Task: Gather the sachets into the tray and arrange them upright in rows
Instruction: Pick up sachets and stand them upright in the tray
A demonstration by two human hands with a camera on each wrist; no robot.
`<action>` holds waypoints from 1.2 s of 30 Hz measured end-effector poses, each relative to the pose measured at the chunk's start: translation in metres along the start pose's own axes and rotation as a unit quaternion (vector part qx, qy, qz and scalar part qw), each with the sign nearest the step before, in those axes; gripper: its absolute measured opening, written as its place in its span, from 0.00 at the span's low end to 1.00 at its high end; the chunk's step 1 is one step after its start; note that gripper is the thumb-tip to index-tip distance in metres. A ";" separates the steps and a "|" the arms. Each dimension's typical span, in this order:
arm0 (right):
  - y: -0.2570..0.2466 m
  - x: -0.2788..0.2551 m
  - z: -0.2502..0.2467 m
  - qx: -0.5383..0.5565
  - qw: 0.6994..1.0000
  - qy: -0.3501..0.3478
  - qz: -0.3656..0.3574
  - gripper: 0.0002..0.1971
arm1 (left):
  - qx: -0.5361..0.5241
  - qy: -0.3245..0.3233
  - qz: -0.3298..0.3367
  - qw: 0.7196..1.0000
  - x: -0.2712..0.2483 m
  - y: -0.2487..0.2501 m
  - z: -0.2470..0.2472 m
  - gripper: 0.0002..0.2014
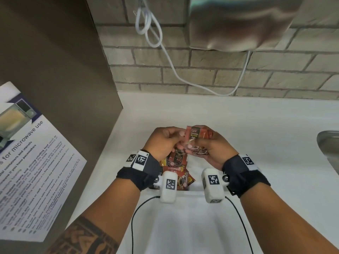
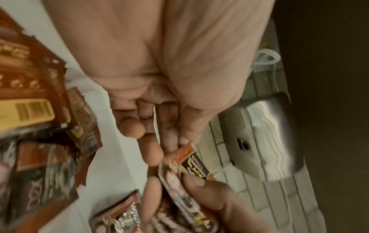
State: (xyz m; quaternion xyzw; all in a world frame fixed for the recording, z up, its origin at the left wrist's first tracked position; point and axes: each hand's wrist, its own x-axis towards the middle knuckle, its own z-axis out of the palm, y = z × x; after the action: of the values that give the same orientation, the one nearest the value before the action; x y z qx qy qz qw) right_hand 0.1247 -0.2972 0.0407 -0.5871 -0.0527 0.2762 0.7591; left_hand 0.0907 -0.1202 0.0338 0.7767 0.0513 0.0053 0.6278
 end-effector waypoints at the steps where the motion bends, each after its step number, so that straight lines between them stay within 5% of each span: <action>1: -0.001 -0.001 -0.001 0.017 1.000 0.001 0.010 0.19 | 0.058 0.003 0.011 0.998 -0.001 0.002 0.000 0.11; 4: -0.004 -0.001 -0.004 0.044 0.999 0.008 0.024 0.21 | 0.216 -0.021 0.095 0.972 -0.008 0.011 0.004 0.35; 7: -0.007 -0.003 0.000 0.059 0.998 -0.006 0.031 0.14 | 0.281 -0.120 0.171 0.936 -0.015 0.021 0.017 0.52; 9: -0.009 -0.006 0.004 0.062 0.997 -0.017 0.043 0.09 | 0.327 -0.132 0.197 0.915 -0.017 0.027 0.024 0.50; 14: -0.006 -0.009 -0.001 0.066 0.996 -0.028 0.047 0.09 | 0.305 -0.134 0.248 0.910 -0.010 0.024 0.023 0.39; 20: 0.000 -0.007 -0.006 0.070 0.995 -0.014 0.073 0.09 | 0.303 -0.150 0.250 0.907 -0.002 0.020 0.023 0.37; 25: -0.007 -0.016 -0.011 -0.132 0.987 0.087 0.028 0.06 | 0.326 -0.128 0.205 0.914 0.003 0.016 0.017 0.47; 27: -0.009 -0.018 -0.015 -0.132 0.987 0.087 0.012 0.07 | 0.274 -0.130 0.159 0.940 0.003 0.020 0.017 0.58; 30: -0.012 -0.021 -0.018 -0.097 0.993 0.070 -0.006 0.11 | 0.059 -0.106 0.037 0.992 0.005 0.025 0.022 0.64; 31: -0.013 -0.021 -0.019 -0.097 0.993 0.067 -0.013 0.11 | -0.057 -0.104 -0.026 0.993 0.005 0.027 0.024 0.61; 33: -0.011 -0.020 -0.015 -0.074 0.996 0.050 -0.029 0.13 | -0.264 -0.140 -0.129 0.946 0.005 0.027 0.029 0.47; 36: -0.006 -0.020 -0.008 -0.045 0.996 0.053 -0.063 0.13 | -0.316 -0.187 -0.113 0.923 0.003 0.029 0.038 0.25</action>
State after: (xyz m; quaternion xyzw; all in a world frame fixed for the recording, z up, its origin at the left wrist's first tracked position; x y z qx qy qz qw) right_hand 0.1136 -0.3144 0.0491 -0.6298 -0.0617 0.1940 0.7496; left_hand 0.0984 -0.1633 0.0540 0.5141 0.0157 -0.1951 0.8351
